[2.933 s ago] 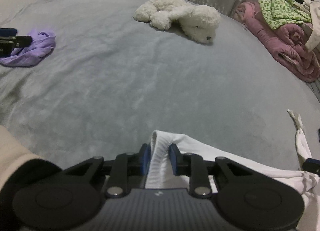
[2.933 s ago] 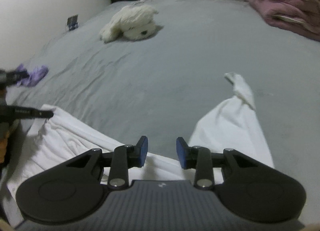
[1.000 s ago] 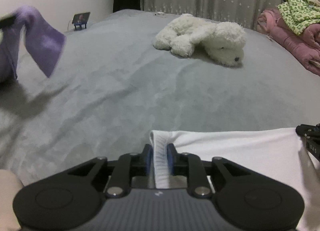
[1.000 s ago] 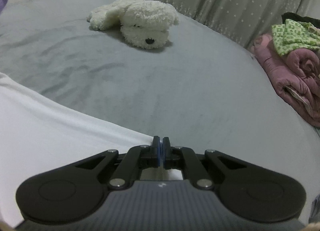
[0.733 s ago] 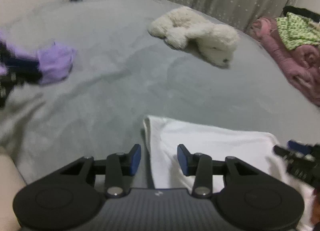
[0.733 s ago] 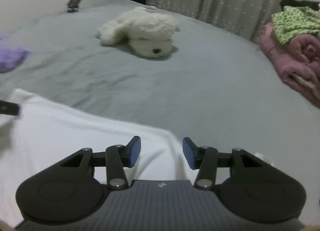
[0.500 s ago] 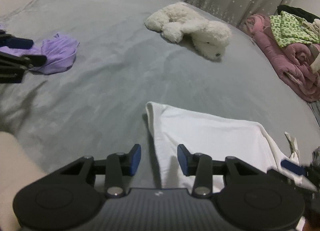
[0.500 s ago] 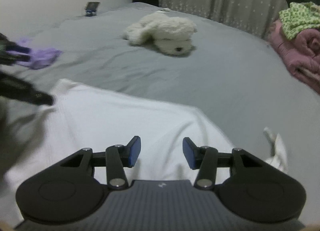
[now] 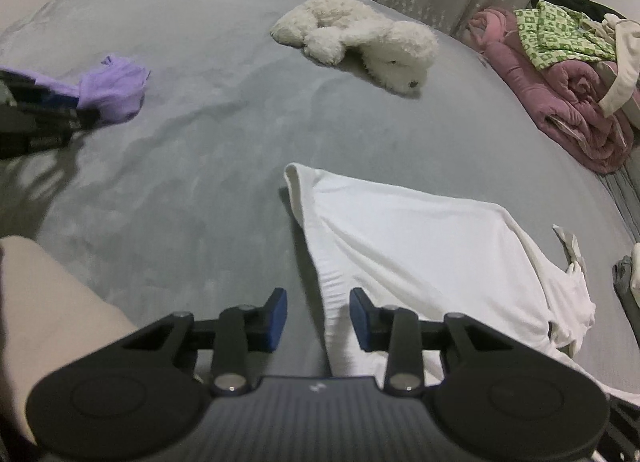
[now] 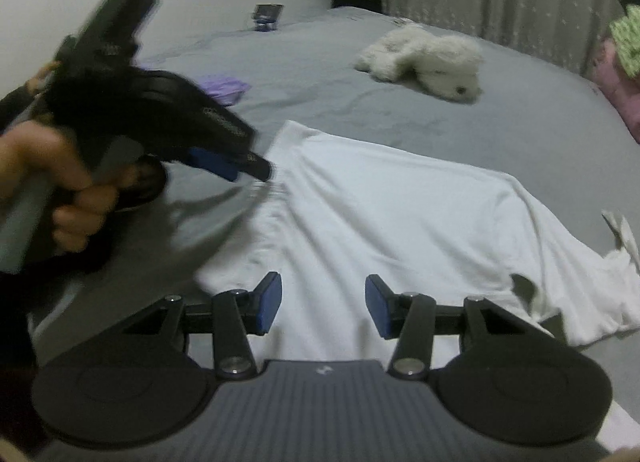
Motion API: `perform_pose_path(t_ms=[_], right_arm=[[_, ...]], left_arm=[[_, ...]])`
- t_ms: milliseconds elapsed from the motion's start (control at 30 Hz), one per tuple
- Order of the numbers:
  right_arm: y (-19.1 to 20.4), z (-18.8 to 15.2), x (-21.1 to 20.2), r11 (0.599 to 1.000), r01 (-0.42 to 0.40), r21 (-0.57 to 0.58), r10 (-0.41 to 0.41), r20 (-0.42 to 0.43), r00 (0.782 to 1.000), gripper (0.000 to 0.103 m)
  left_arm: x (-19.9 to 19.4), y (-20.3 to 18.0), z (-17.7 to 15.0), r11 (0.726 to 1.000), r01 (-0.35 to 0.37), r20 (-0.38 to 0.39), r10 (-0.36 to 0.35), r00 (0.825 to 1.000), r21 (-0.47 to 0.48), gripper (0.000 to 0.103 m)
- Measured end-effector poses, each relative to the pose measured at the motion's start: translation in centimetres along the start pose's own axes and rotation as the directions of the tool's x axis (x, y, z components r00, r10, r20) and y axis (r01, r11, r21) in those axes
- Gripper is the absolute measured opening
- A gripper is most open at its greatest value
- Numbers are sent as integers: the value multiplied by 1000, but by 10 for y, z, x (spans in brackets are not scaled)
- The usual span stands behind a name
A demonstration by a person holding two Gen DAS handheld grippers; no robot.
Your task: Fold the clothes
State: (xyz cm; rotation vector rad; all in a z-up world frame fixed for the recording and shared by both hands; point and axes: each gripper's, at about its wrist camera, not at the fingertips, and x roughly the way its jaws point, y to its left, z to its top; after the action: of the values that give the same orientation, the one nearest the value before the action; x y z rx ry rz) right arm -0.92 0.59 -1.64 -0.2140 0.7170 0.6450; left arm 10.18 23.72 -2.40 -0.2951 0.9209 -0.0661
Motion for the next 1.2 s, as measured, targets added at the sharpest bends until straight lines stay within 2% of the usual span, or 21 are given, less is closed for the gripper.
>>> perform_pose_path(t_ms=[33, 100, 167, 267, 433, 633, 800, 867, 933, 1000, 1100, 1200], right_arm=[[6, 0, -1, 1000, -8, -16, 8, 5, 1000, 51], [17, 1, -1, 997, -35, -71, 36, 13, 999, 51], [28, 1, 1, 989, -69, -131, 71, 12, 997, 51], [41, 1, 8, 972, -121, -204, 124, 6, 992, 51], [56, -1, 25, 938, -151, -311, 154, -16, 988, 47], [52, -11, 34, 930, -158, -332, 160, -20, 987, 41], [48, -20, 39, 926, -162, -342, 167, -15, 986, 35], [47, -24, 41, 924, -163, -346, 169, -13, 986, 26], [46, -25, 41, 928, -158, -336, 168, 2, 986, 23], [45, -25, 39, 940, -164, -298, 175, 10, 985, 18], [38, -18, 37, 961, -222, -163, 226, 5, 974, 11], [26, -8, 37, 943, -333, 21, 333, 13, 943, 10]], left_arm=[[0, 0, 0, 1000, -3, 3, 3, 1000, 4, 32], [0, 1, -1, 1000, -8, 12, 8, 1000, 6, 20], [0, 3, 0, 1000, -15, 24, 15, 1000, 2, 18], [2, 13, 4, 999, -8, 25, 9, 1000, -49, 18], [6, 16, 6, 997, -19, 55, 23, 998, -76, 19], [17, 13, 9, 993, -46, 105, 57, 993, -111, 20], [36, 16, 19, 983, -66, 100, 83, 991, -170, 20], [44, 21, 23, 976, -50, 106, 74, 992, -210, 20], [49, 26, 27, 971, -41, 114, 69, 991, -234, 12], [51, 27, 30, 970, -47, 112, 76, 991, -240, 0], [50, 18, 37, 978, -89, 104, 110, 988, -188, 0], [44, 9, 48, 980, -170, 109, 182, 977, -107, 0]])
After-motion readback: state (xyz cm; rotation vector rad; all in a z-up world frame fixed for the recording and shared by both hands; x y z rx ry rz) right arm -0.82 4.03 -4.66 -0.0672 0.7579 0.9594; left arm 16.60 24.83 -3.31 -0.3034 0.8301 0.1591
